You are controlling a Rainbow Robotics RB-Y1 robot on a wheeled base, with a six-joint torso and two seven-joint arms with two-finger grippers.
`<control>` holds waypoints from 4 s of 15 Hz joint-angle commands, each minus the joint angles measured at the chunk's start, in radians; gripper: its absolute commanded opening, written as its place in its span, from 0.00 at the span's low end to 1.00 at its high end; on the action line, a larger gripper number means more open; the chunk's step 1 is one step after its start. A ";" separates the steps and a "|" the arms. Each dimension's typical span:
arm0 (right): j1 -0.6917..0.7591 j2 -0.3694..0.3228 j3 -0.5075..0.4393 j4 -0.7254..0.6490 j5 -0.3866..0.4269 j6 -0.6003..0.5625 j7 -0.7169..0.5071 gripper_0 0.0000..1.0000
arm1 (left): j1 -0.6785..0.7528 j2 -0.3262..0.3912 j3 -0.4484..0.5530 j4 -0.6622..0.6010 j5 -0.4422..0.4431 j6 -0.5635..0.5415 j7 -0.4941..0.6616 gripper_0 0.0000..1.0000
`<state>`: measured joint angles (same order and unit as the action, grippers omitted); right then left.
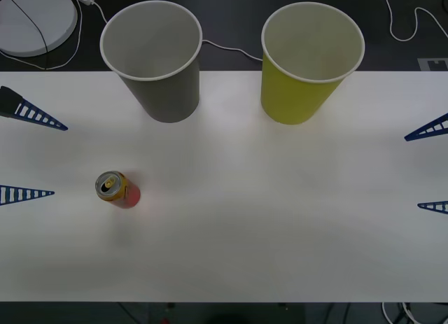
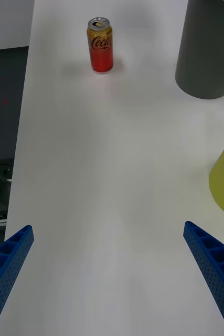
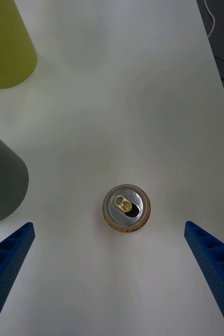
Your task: Put the can into the green bin and the plastic bottle into the gray bin
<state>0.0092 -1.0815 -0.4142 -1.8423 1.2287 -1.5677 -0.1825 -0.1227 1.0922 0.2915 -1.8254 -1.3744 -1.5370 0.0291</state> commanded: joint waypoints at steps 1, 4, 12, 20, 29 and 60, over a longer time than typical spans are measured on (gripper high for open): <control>0.000 0.000 0.000 0.000 0.000 0.000 0.000 1.00 | 0.000 0.000 0.000 0.000 0.000 0.000 0.000 1.00; 0.000 0.000 0.000 0.000 0.000 0.000 0.000 1.00 | 0.012 -0.008 -0.026 0.009 -0.005 -0.005 0.003 1.00; 0.000 0.000 0.000 0.000 0.000 0.000 0.000 1.00 | 0.006 0.012 -0.061 0.143 0.104 -0.006 -0.017 1.00; 0.000 0.000 0.000 0.000 0.000 0.000 0.000 1.00 | 0.077 0.012 -0.135 0.367 0.252 0.107 -0.302 1.00; 0.000 0.000 0.000 0.000 0.000 0.000 0.000 1.00 | 0.124 -0.005 -0.302 0.632 0.540 0.149 -0.566 1.00; 0.000 0.000 0.000 0.000 0.000 0.000 0.000 1.00 | -0.023 -0.295 -0.646 0.962 0.891 0.353 -0.887 1.00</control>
<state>0.0092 -1.0815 -0.4142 -1.8423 1.2287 -1.5677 -0.1825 -0.1373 0.8063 -0.3544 -0.8727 -0.4825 -1.1853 -0.8575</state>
